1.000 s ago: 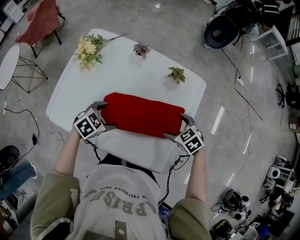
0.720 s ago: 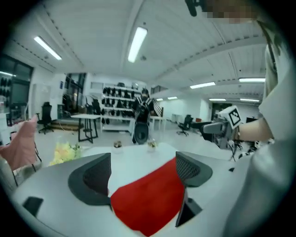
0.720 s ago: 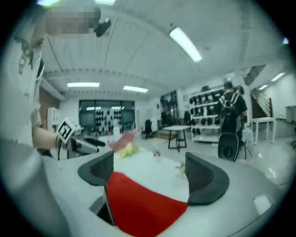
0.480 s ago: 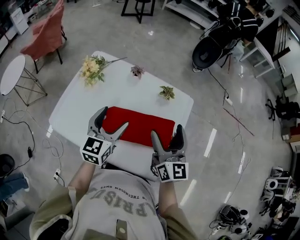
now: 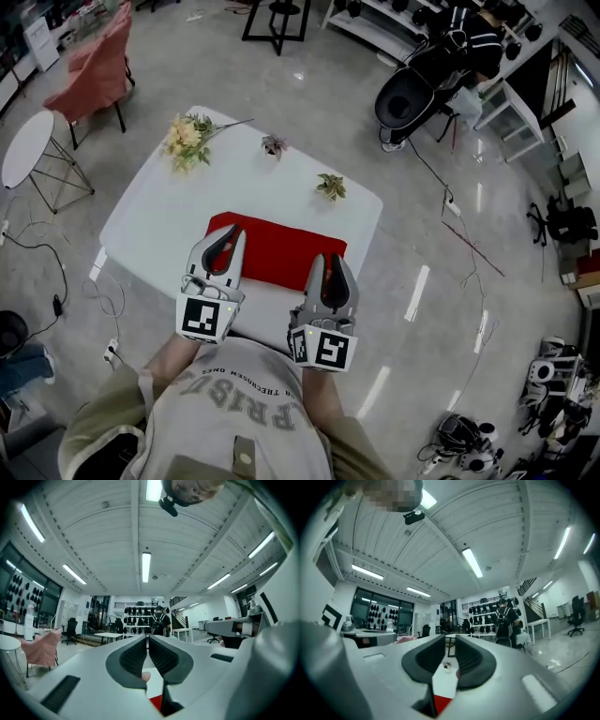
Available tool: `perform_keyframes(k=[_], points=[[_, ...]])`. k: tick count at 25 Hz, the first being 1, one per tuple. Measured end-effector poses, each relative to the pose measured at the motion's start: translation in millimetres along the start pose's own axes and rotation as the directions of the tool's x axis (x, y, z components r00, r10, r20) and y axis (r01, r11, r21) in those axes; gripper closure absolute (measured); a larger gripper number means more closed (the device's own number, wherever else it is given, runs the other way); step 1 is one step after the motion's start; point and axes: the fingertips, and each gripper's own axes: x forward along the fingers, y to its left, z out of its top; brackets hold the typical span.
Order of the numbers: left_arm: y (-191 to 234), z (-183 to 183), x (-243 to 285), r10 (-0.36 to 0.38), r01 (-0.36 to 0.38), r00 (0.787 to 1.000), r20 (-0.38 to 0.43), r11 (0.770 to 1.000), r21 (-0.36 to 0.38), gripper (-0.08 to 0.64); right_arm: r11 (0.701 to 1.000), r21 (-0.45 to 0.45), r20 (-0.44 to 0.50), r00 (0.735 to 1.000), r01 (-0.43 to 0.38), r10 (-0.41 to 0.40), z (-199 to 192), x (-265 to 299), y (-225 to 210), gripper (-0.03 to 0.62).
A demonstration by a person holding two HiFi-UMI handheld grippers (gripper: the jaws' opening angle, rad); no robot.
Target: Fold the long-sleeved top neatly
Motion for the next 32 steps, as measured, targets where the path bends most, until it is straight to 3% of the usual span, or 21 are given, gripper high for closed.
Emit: perform_keyframes(k=[2, 8, 20, 26, 32], points=[[-7, 8, -2, -0.009, 0.009, 0.999, 0.039, 1.0, 0.003, 0.546, 0.998, -0.055, 0.003, 1.0, 0.019, -0.019, 4, -3, 2, 0.589], [-13, 7, -4, -0.029, 0.028, 0.998, 0.061, 0.999, 0.021, 0.548, 0.986, -0.164, 0.028, 0.999, -0.034, 0.04, 7, 1, 25, 0.591], [-11, 25, -11, -0.019, 0.017, 0.995, 0.097, 1.0, 0.023, 0.548, 0.98, -0.19, 0.105, 0.991, -0.056, 0.077, 34, -1, 33, 0.591], [-18, 20, -11, -0.037, 0.034, 0.995, 0.088, 0.999, 0.038, 0.548, 0.983, -0.166, -0.01, 0.997, -0.073, 0.073, 1, 6, 31, 0.592], [-20, 13, -9, -0.049, 0.046, 0.996, 0.077, 0.998, 0.04, 0.549, 0.974, -0.21, 0.004, 0.996, -0.083, 0.085, 8, 8, 37, 0.592]])
